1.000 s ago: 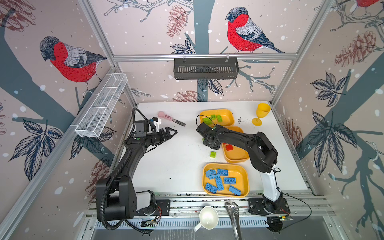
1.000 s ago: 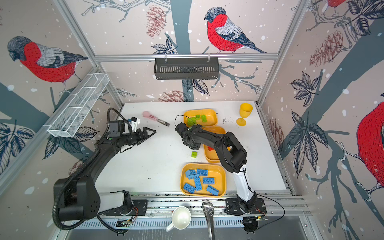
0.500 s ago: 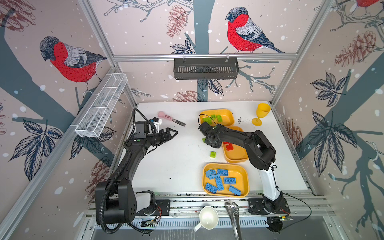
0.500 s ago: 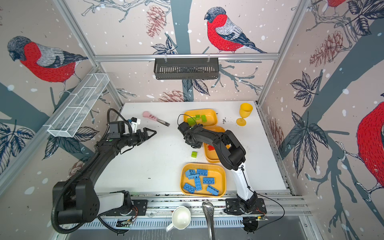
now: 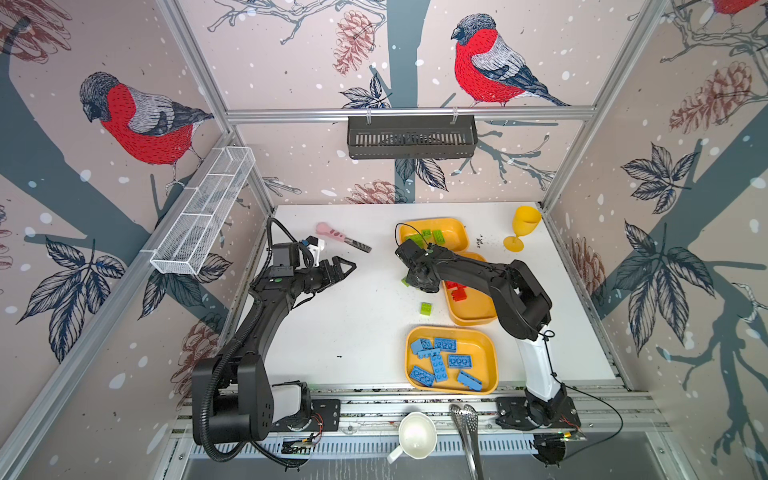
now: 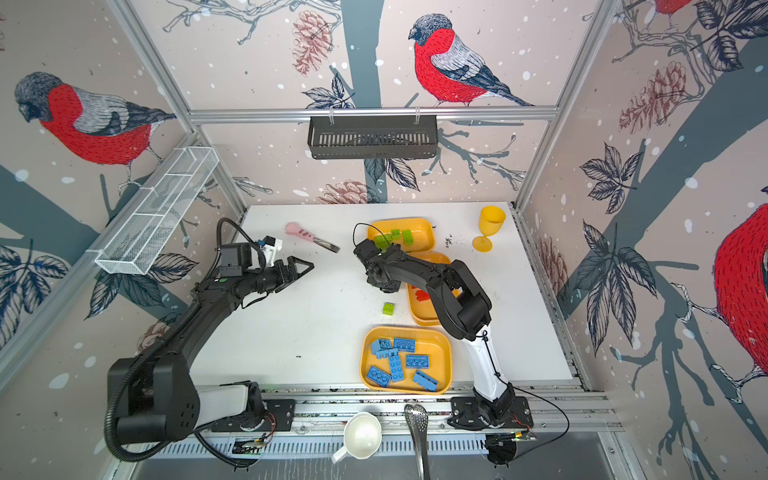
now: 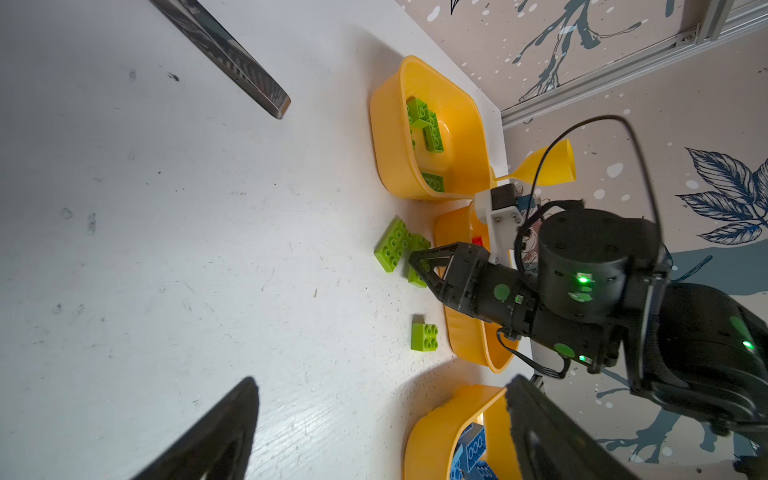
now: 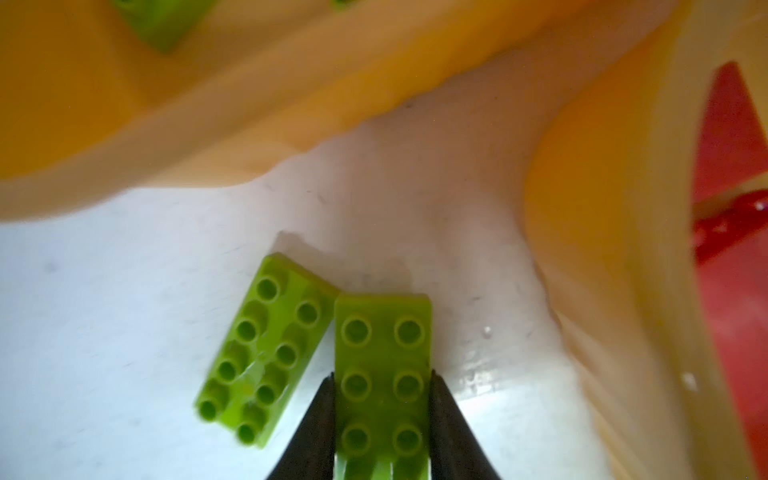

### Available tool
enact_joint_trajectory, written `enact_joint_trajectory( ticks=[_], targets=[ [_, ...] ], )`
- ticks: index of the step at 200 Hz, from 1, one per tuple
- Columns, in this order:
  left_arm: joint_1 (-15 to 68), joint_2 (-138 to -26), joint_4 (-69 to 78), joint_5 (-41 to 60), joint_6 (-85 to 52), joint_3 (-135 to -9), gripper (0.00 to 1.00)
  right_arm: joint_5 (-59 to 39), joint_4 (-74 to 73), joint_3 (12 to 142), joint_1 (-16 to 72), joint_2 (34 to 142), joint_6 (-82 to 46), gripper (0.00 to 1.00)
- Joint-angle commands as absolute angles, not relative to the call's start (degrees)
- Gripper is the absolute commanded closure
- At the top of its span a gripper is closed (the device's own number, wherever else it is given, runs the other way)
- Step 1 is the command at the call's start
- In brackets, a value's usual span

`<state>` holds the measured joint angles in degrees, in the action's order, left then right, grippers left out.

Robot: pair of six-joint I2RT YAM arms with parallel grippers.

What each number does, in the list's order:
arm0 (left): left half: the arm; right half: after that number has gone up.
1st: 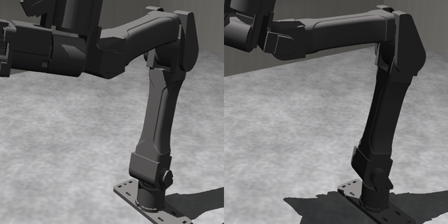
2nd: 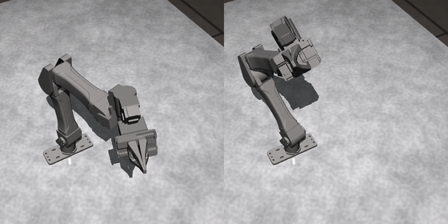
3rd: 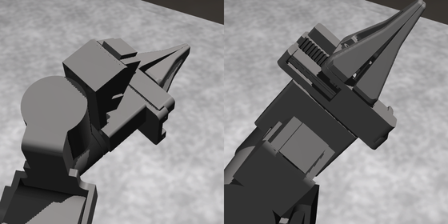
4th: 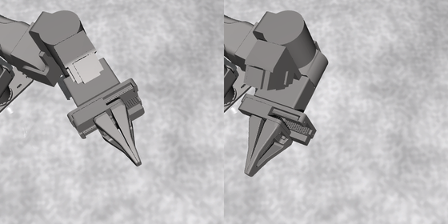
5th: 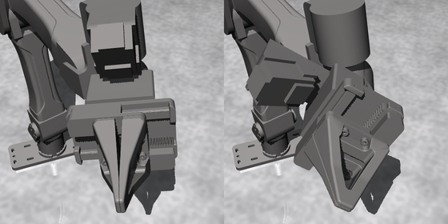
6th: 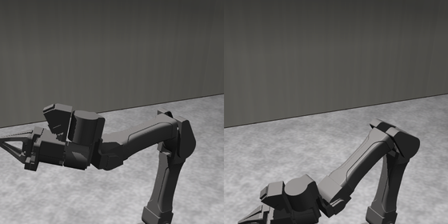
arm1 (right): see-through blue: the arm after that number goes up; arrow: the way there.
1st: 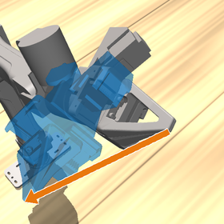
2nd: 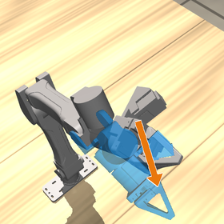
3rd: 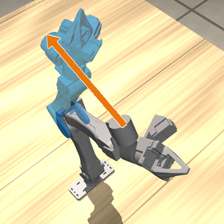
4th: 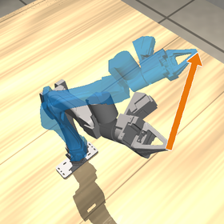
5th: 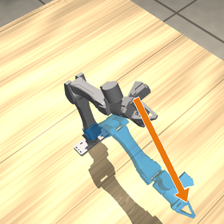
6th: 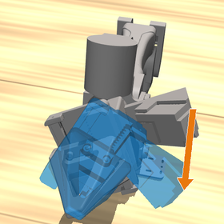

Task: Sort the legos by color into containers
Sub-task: 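Grasp the lime-green 2x4 brick with the right gripper and lift, then carry the lime-green brick to the farthest tray and release it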

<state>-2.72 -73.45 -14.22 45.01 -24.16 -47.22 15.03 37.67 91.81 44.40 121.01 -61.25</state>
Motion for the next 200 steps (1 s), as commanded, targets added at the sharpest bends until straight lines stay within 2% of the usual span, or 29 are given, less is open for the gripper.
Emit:
enact_joint_trajectory(
  ticks=[1, 57, 105, 200],
  targets=[
    [-2.53, -73.66, -12.30, 45.97, -24.39, -47.64, 0.08, 15.10, 39.47, 93.64, 45.12, 117.96, -59.01, 0.70],
    [-1.17, -73.53, -11.13, 45.46, -25.41, -46.50, 0.08, 17.38, 42.91, 90.26, 44.94, 108.81, -57.21, 0.69],
    [-0.52, -75.05, -9.14, 45.48, -26.41, -47.29, 0.08, 18.07, 41.00, 85.58, 39.58, 102.19, -54.00, 0.69],
    [-0.15, -74.99, -9.57, 45.07, -25.80, -47.18, 0.08, 16.55, 37.68, 93.74, 29.50, 107.26, -42.67, 0.69]
  ],
)
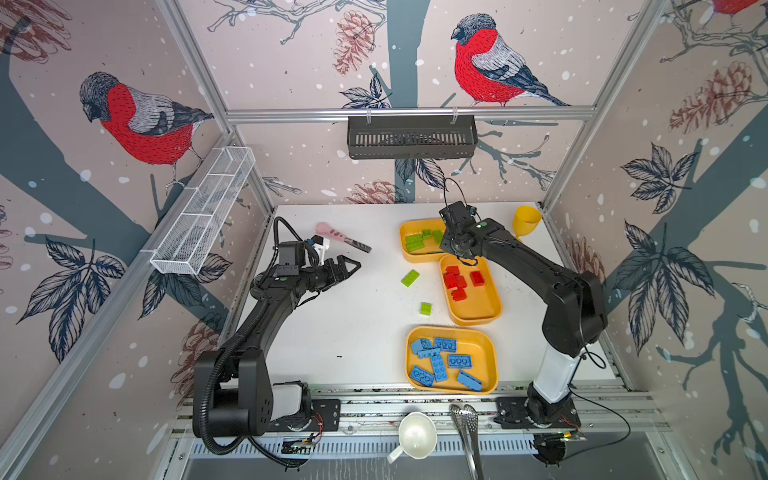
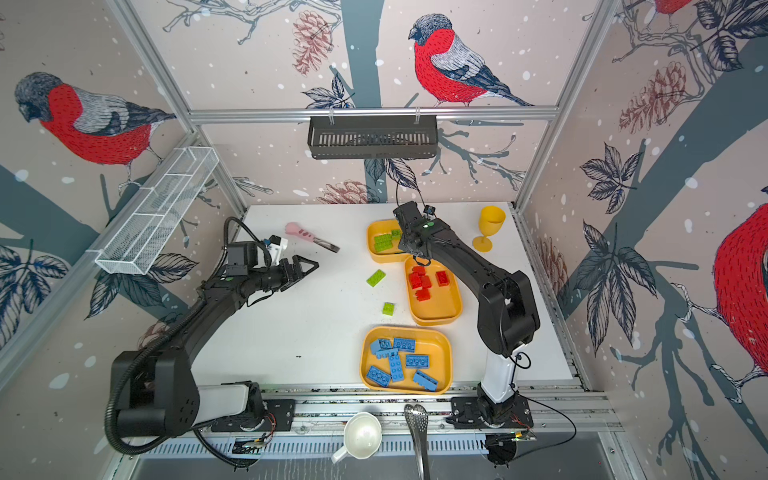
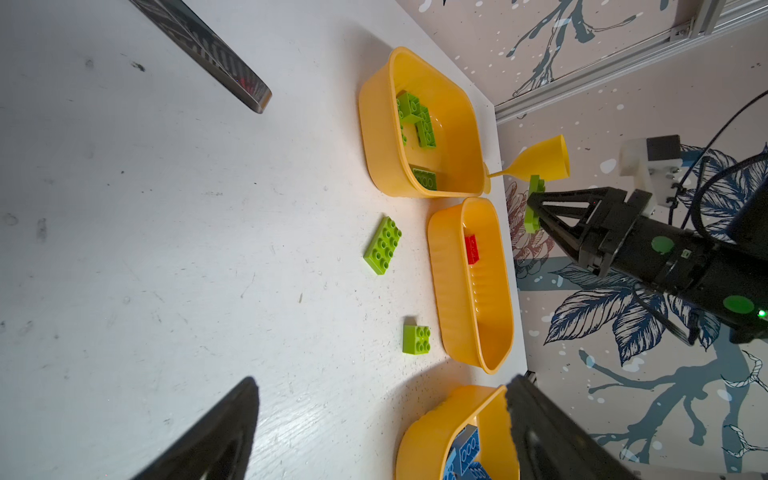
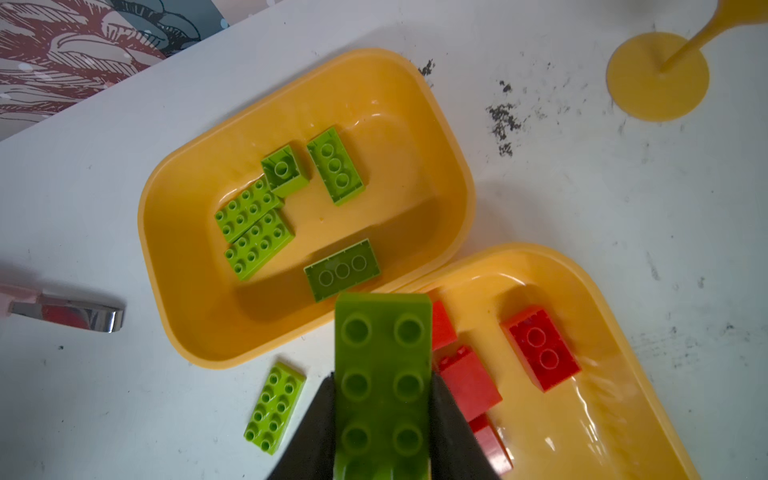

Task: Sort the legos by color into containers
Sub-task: 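Carry the lime-green brick to the farthest tray and release it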

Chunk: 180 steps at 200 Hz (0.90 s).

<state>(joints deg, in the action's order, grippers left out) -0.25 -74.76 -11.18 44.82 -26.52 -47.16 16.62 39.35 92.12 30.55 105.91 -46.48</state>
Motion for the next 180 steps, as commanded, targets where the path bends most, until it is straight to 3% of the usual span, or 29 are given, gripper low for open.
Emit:
enact_joint_trajectory(
  ticks=[1, 111, 168, 180],
  targets=[
    [-0.12, -74.98, -9.57, 45.03, -25.78, -47.19, 0.08, 16.49, 37.65, 93.81, 29.38, 107.33, -42.61, 0.69],
    [-0.17, -74.23, -7.25, 40.95, -30.41, -46.97, 0.08, 8.72, 37.87, 109.97, 22.27, 124.05, -25.97, 0.69],
    [-0.13, -75.10, -7.71, 40.23, -30.69, -46.82, 0.08, 7.63, 39.89, 119.17, 20.78, 132.74, -20.19, 0.62],
    [-0.18, -75.28, -7.97, 40.17, -30.61, -47.28, 0.08, 7.65, 40.15, 120.22, 20.62, 133.88, -19.68, 0.57]
  ],
)
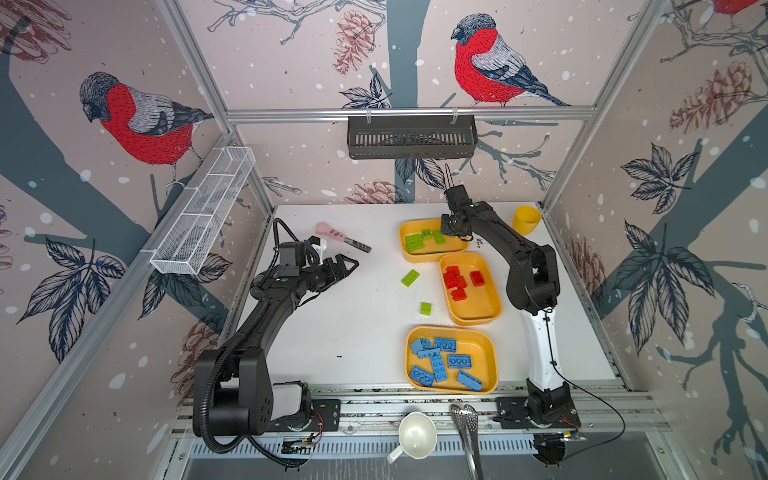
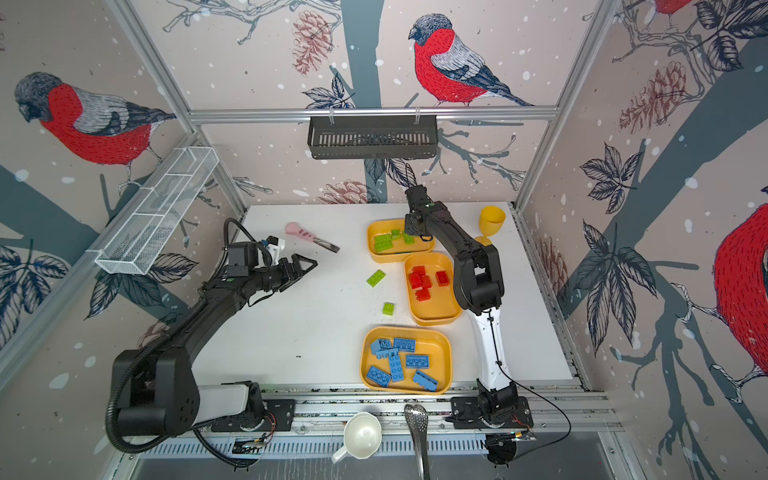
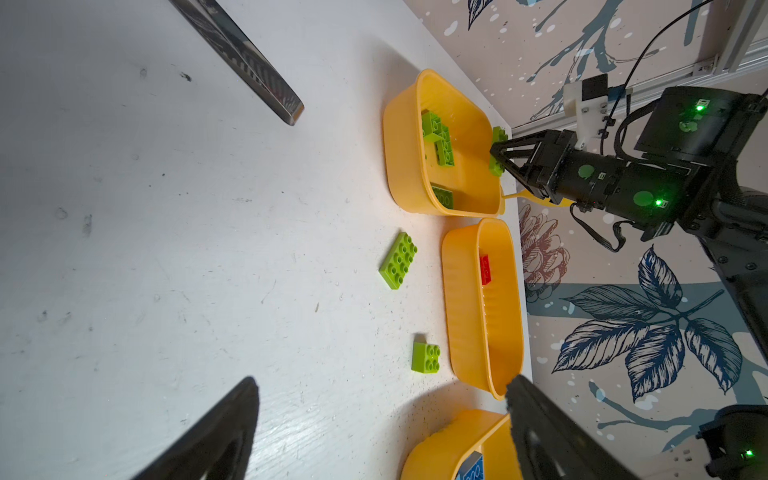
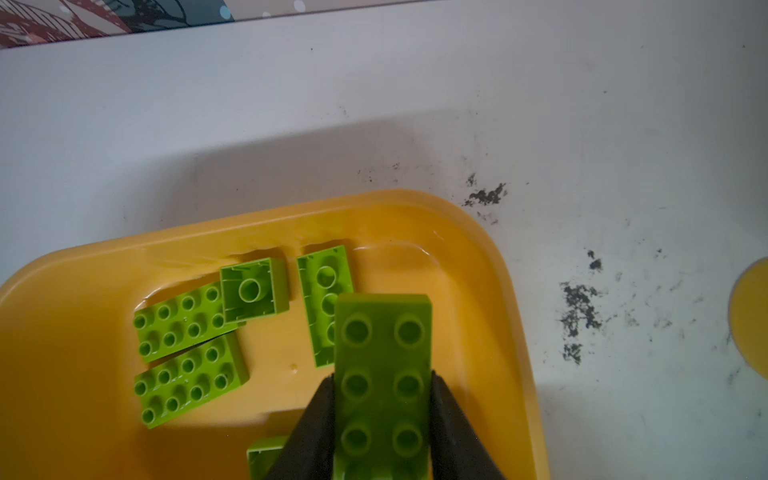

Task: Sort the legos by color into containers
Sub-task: 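Carry the lime-green brick to the farthest tray and release it, then move the right gripper back over the other lime-green 2x4 brick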

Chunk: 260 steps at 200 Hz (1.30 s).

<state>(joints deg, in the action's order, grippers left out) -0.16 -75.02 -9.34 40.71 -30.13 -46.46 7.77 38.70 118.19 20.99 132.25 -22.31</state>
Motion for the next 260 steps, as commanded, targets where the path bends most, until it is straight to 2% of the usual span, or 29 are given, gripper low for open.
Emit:
enact_joint_trajectory(
  ticks=[1, 13, 38, 101, 151, 201, 229, 260],
  targets=[
    [-0.18, -75.26, -7.99, 40.21, -30.55, -47.28, 0.08, 7.69, 40.20, 120.32, 20.59, 133.91, -19.64, 0.56],
    [-0.16, -75.63, -8.44, 40.25, -30.37, -47.87, 0.08, 7.69, 40.63, 121.24, 20.55, 134.57, -19.34, 0.46],
    [-0.13, -75.76, -8.22, 40.56, -30.40, -48.16, 0.08, 7.91, 41.82, 121.72, 20.56, 133.61, -19.03, 0.37],
    [-0.21, -76.20, -7.21, 42.60, -29.80, -47.13, 0.08, 1.21, 38.72, 105.56, 24.31, 118.74, -22.77, 0.31],
    [-0.09, -76.73, -9.57, 42.40, -27.18, -48.01, 0.08, -1.92, 34.98, 96.40, 31.98, 112.86, -41.69, 0.26],
    [-0.12, -76.67, -6.81, 43.04, -28.34, -47.27, 0.08, 6.73, 36.28, 97.03, 41.20, 116.50, -60.57, 0.21],
    [-0.22, -77.88, -9.95, 43.56, -26.01, -48.71, 0.08, 10.00, 42.64, 102.12, 43.58, 122.44, -64.51, 0.21],
    [-0.16, -76.92, -9.14, 43.14, -25.34, -48.10, 0.08, 11.17, 41.72, 102.04, 43.91, 125.07, -65.59, 0.23]
  ],
)
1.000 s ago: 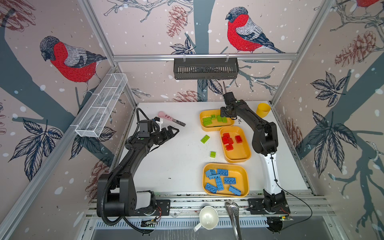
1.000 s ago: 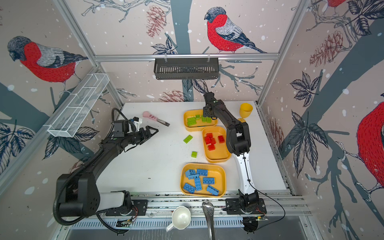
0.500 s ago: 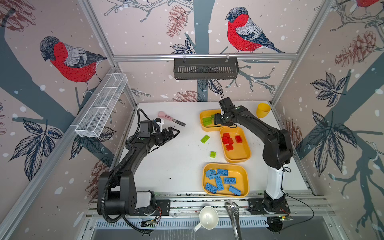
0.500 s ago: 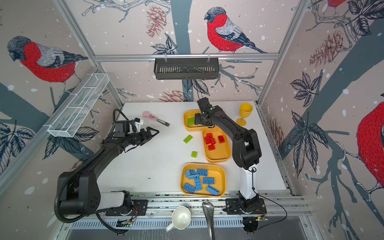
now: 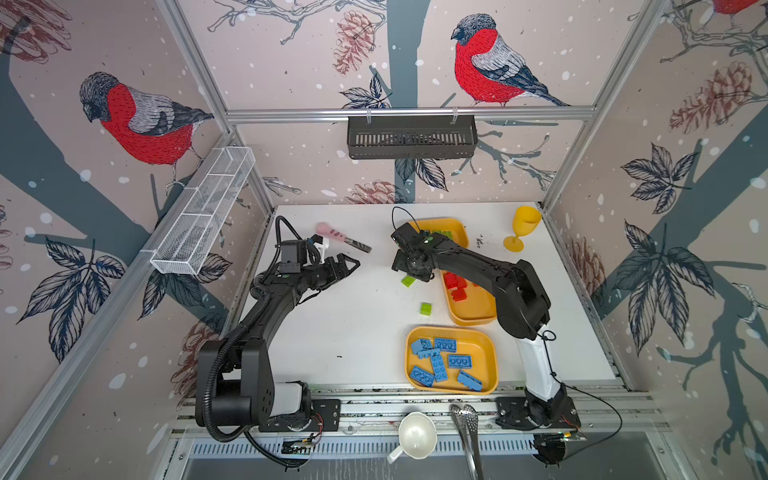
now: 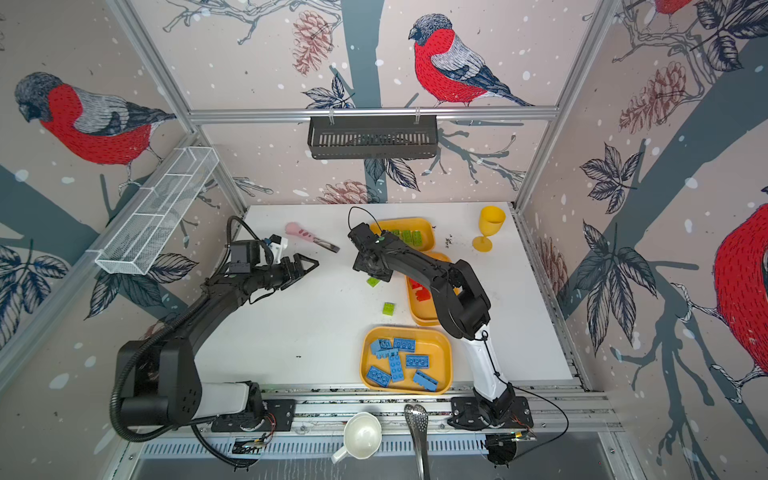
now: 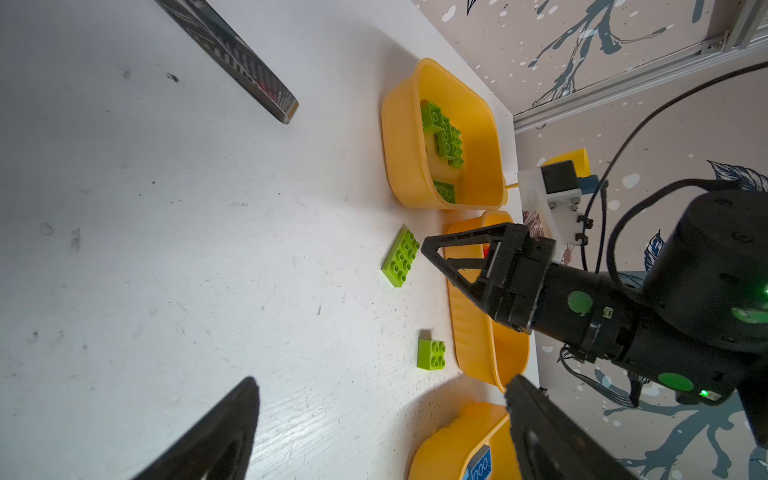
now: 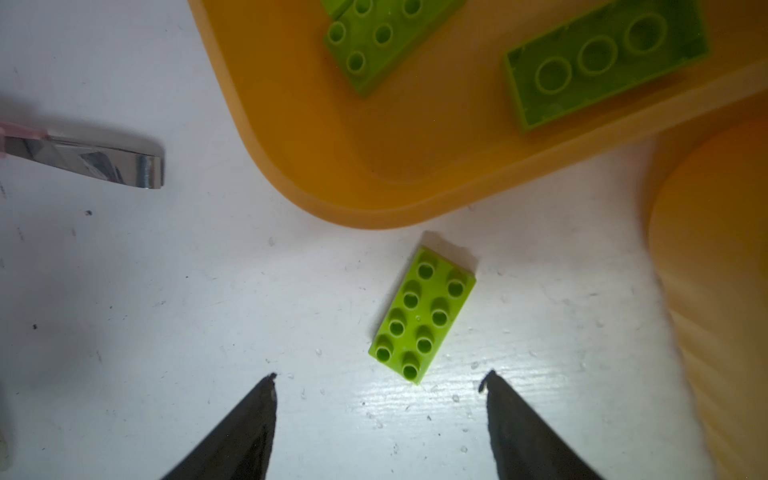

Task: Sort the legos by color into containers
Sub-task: 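Move the right gripper back over the other lime-green 2x4 brick, then grasp the lime-green 2x4 brick with the right gripper and lift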

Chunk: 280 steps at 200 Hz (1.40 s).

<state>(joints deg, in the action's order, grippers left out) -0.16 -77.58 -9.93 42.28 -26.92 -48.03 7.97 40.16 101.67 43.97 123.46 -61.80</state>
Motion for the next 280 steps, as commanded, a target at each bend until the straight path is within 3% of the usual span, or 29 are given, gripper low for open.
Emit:
enact_joint_trajectory(
  ticks=[1, 105, 198, 240, 280],
  targets=[
    [-0.17, -76.87, -9.10, 43.10, -25.42, -48.09, 0.08, 11.17, 41.65, 102.04, 43.88, 125.16, -65.58, 0.23],
    [-0.02, -78.29, -7.20, 43.43, -26.06, -47.12, 0.08, 9.28, 41.91, 103.77, 43.43, 130.51, -64.61, 0.42],
    [0.00, -76.82, -8.54, 43.83, -25.91, -46.73, 0.08, 12.77, 46.39, 106.08, 44.61, 132.11, -63.40, 0.72],
    [0.00, -76.93, -7.56, 44.18, -26.29, -46.61, 0.08, 14.47, 49.30, 109.35, 45.25, 130.27, -60.93, 0.75],
    [0.05, -77.39, -5.13, 47.32, -27.96, -46.97, 0.08, 17.71, 49.85, 104.80, 44.16, 120.96, -58.87, 0.76]
  ],
)
